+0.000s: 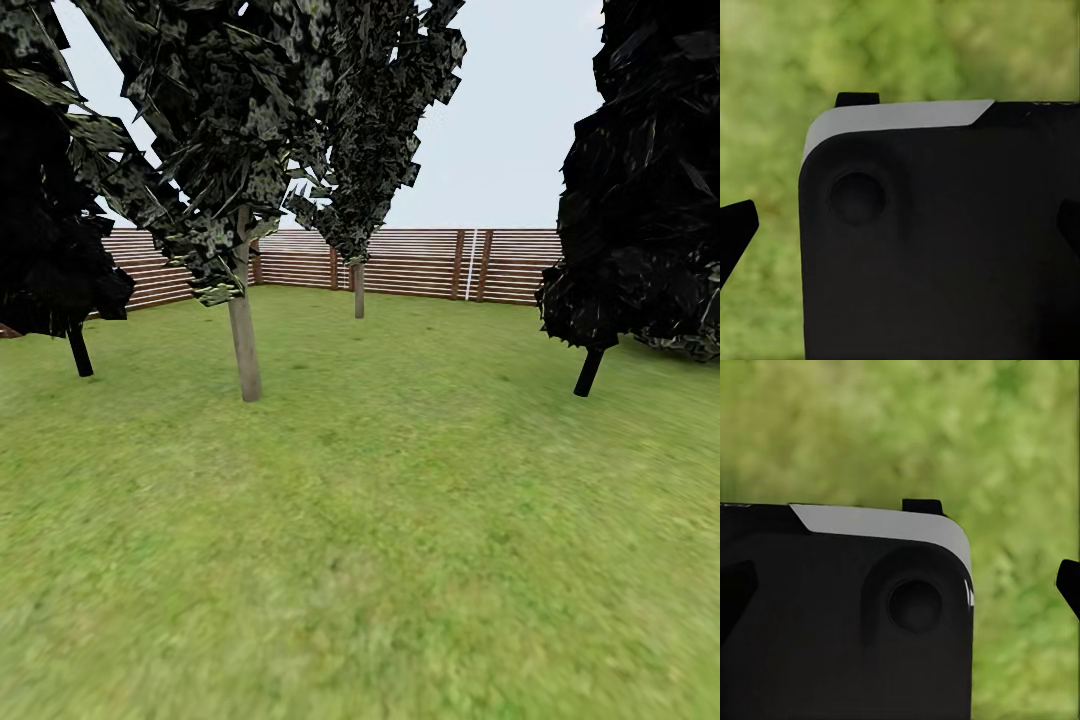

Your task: Take the three Easter eggs out of the wicker basket on the lawn in the garden, then place them on the lawn next to a single tree (choose any tree) so that all three eggs are next to the same tree and none are left in the basket.

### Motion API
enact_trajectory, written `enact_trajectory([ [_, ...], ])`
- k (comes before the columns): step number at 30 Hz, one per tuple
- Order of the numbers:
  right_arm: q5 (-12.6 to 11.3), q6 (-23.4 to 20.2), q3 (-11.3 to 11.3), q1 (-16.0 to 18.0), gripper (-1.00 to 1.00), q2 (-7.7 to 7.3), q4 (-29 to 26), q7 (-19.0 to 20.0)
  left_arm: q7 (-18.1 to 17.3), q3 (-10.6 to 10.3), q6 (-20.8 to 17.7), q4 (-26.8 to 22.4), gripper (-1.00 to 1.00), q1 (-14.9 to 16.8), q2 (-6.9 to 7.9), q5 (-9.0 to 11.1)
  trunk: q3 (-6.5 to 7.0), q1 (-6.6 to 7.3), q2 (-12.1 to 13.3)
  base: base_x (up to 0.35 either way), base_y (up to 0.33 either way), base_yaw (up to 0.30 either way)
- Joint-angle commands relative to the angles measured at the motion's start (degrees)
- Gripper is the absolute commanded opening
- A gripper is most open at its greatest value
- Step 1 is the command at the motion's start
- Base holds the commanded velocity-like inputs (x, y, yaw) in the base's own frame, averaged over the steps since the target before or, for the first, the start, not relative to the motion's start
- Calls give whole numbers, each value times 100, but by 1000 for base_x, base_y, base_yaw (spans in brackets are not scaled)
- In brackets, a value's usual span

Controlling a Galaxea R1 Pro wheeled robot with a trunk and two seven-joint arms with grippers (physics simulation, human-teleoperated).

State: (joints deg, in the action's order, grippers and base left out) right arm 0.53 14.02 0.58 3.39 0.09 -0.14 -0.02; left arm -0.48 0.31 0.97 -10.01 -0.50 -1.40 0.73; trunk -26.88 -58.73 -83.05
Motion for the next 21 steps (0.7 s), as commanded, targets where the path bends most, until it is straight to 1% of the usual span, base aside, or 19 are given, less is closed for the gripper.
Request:
enact_trajectory([
  [1,6,18,3,3,100,4,5,-3,-5,3,8,-9,100,-3,-1,7,-5,0,-3,0,0,0],
  [7,12,30,9,3,100,-17,17,-3,4,20,9,-10,100,-3,8,23,-5,0,-3,0,0,0],
  [8,49,45,65,3,100,-21,8,1,4,13,9,-10,100,-3,8,24,-5,0,-3,0,0,0],
  [13,53,48,72,3,100,-13,5,-6,4,13,9,-9,100,-3,8,24,-5,0,-3,0,0,-36],
  [16,53,54,73,3,100,-16,5,-6,4,14,9,-10,100,-3,8,24,-5,0,-3,0,0,-136],
  [21,53,57,74,3,100,-17,5,-7,4,13,9,-10,100,-3,8,24,-5,0,-3,0,0,-244],
])
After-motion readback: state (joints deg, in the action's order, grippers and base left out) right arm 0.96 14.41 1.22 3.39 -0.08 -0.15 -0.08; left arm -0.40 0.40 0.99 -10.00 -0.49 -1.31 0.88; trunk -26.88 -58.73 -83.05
